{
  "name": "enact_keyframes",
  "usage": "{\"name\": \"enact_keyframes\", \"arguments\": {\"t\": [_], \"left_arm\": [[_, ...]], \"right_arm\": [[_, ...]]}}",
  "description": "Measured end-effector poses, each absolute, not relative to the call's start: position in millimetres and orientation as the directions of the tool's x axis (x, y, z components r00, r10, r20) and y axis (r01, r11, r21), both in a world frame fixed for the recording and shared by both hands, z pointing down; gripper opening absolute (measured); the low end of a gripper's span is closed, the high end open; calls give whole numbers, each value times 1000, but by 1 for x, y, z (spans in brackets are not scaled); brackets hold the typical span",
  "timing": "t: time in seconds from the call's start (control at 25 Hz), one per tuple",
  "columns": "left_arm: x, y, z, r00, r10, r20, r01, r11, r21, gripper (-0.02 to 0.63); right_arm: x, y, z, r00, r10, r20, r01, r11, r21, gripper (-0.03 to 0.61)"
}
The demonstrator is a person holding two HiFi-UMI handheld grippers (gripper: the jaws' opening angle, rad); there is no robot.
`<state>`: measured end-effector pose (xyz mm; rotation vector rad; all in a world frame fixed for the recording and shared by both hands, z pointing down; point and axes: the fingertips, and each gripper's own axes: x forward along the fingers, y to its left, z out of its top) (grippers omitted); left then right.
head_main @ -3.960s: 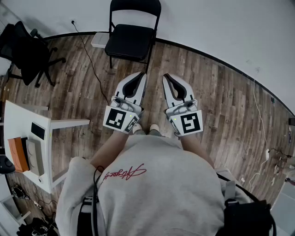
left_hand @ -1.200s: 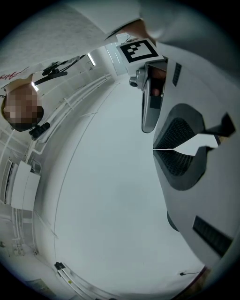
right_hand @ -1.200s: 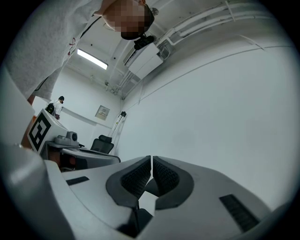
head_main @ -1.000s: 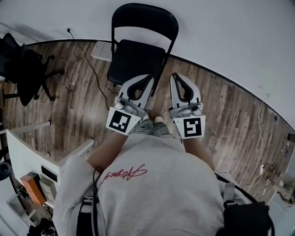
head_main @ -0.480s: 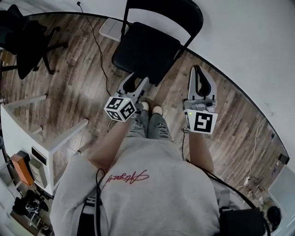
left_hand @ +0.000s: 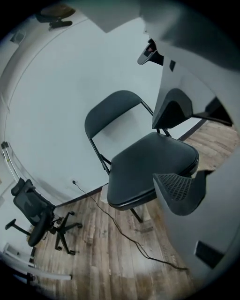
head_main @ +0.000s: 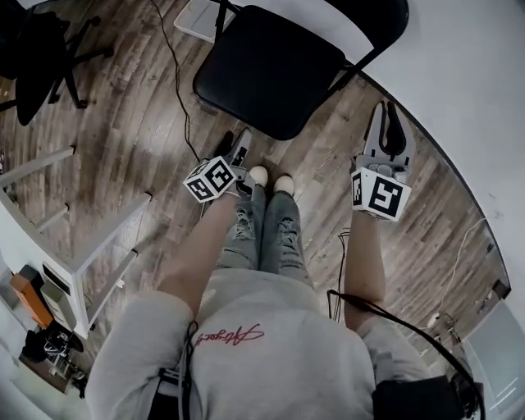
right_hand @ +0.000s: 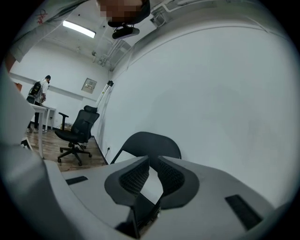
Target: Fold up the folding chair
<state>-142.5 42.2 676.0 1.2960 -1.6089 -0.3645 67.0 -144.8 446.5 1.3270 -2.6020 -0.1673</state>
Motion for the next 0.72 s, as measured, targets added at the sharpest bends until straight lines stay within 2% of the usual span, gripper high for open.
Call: {"name": "enact_keyframes", "arguments": {"t": [0.08, 0.32, 0.48, 0.72], "left_arm": [[-142, 38, 703, 74, -849, 523, -526, 412, 744, 307], [-135, 28, 773, 84, -834, 545, -383, 478, 790, 328], [-125, 17, 799, 122, -849, 514, -318, 457, 831, 342], [-134, 9, 826, 128, -860, 494, -287, 445, 849, 370]], "right_arm": [[67, -158, 469, -562, -813, 156, -789, 583, 193, 103], [67, -198, 548, -554, -788, 270, -767, 609, 204, 175], [64, -215, 596, -536, -779, 327, -769, 610, 192, 186], [57, -253, 647, -500, -777, 382, -779, 596, 193, 199]]}}
